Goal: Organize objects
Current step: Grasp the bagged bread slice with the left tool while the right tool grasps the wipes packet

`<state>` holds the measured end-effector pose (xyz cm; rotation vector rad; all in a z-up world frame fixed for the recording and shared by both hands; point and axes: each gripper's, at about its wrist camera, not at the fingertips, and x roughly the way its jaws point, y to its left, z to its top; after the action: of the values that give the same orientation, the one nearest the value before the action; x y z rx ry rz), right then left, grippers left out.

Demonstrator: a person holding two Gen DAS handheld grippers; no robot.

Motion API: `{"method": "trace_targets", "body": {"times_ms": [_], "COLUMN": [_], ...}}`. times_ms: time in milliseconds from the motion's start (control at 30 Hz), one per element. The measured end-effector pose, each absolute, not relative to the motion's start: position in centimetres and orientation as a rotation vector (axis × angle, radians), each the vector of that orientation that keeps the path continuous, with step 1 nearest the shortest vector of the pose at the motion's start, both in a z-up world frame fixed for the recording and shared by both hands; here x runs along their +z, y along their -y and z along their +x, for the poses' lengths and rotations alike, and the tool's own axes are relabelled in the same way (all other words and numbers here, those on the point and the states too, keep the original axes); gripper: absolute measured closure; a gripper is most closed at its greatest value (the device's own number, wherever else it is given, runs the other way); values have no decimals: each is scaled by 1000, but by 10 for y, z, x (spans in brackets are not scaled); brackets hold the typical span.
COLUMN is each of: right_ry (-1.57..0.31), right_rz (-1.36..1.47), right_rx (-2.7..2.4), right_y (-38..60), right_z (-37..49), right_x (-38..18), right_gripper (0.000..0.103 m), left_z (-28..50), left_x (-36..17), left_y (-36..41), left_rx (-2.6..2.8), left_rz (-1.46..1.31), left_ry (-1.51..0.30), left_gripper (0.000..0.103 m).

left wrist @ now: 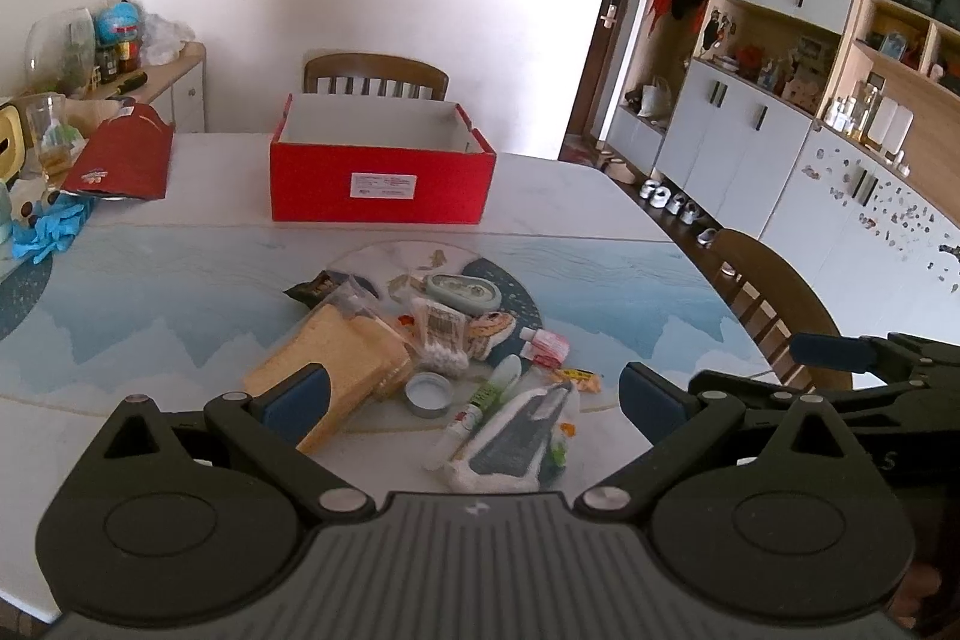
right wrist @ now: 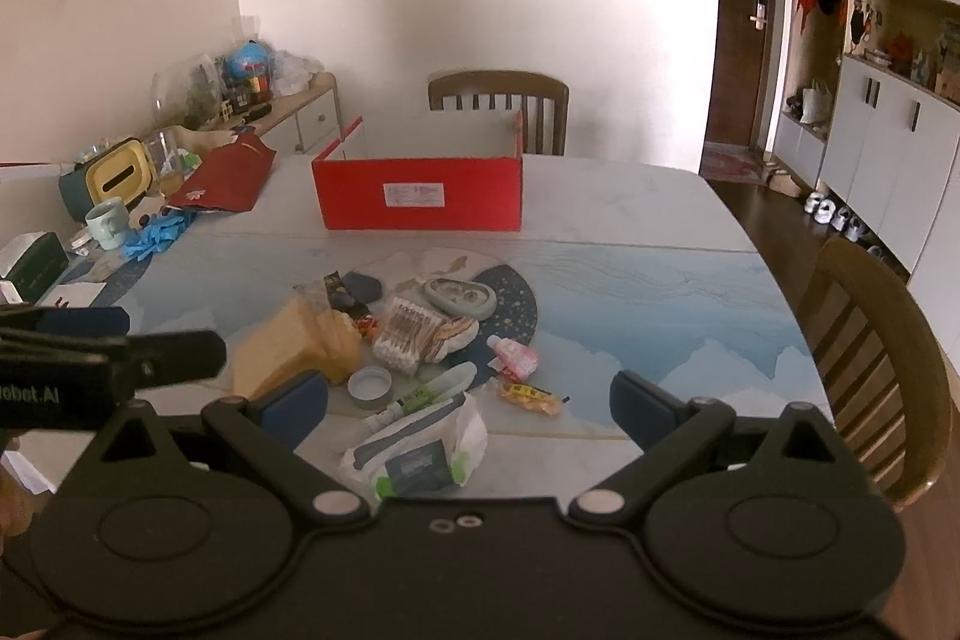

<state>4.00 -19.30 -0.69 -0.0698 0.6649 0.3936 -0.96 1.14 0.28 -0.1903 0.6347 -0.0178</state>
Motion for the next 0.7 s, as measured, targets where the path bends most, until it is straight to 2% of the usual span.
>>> {"method": "trace_targets", "body": {"times_ms": [200, 700], "right_ry": [-707, -915], "right_rz": [-107, -120], "right_rx": [389, 314], "right_y": [178, 146], "right_z": [61, 109], "right_x": [-21, -76], "right_gripper": [2, 4], "left_z": [20, 95], "left_x": [-15, -100], "left_y": [-42, -86], "left_rx": [1, -185], "left_rz": [-204, 111], "left_ry": [-647, -733], "left_gripper": [0, 0]}}
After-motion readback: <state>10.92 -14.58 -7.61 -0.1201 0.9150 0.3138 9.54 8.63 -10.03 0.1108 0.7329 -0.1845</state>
